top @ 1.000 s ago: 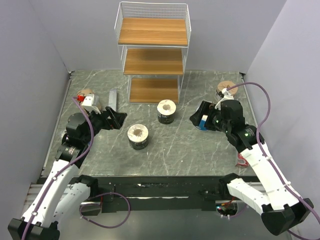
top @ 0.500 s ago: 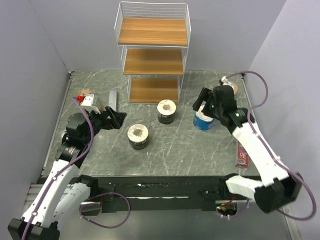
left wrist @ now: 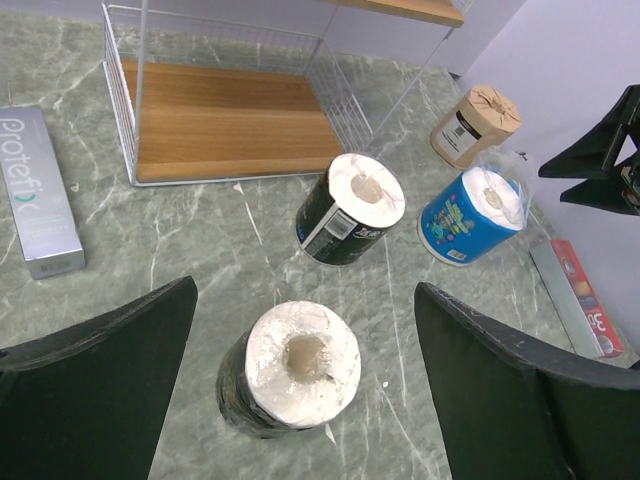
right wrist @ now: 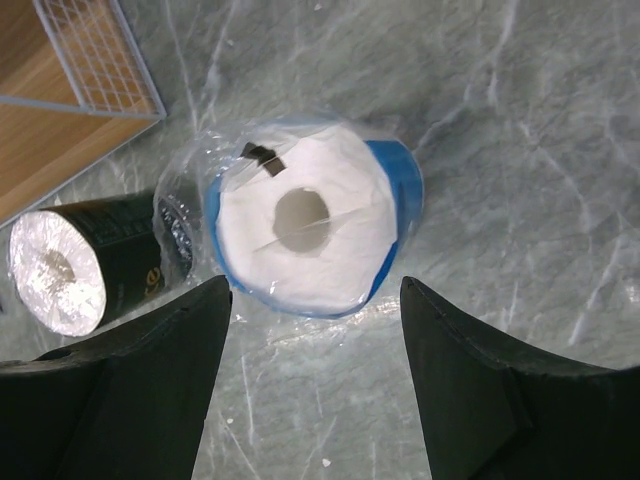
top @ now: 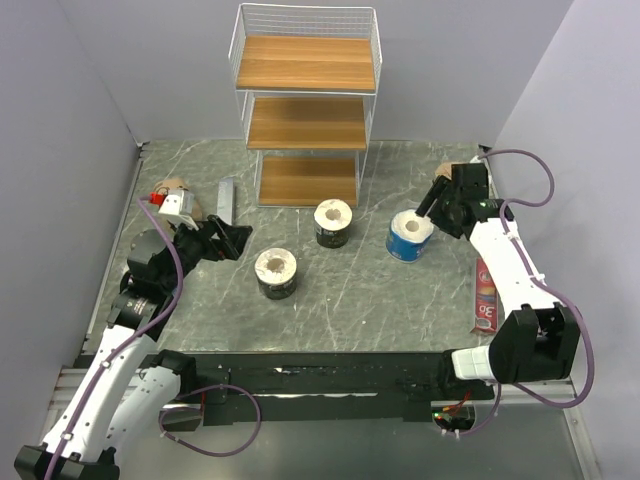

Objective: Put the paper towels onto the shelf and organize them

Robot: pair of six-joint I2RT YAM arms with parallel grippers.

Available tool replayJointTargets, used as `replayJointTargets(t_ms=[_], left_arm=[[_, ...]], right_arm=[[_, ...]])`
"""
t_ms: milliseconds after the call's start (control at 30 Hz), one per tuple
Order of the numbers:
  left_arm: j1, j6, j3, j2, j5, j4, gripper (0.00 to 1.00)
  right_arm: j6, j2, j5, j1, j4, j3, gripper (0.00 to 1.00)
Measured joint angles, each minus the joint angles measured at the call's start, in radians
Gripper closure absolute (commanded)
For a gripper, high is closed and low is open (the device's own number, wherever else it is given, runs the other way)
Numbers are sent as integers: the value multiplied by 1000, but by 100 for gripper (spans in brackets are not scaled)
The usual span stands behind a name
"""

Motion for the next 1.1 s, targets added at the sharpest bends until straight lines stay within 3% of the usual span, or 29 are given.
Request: replayJointTargets(t_ms=[300,867,1100], left_arm=[[-2,0,0,0,4,0,3],[-2,5,0,2,5,0,3],[-2,7,0,2,5,0,4]], right_arm=[[-25,15,-31,-89,26,-39,25],[-39,120,-144,-90,164,-109,27],[-35,158,-167,-90,226,-151,35]])
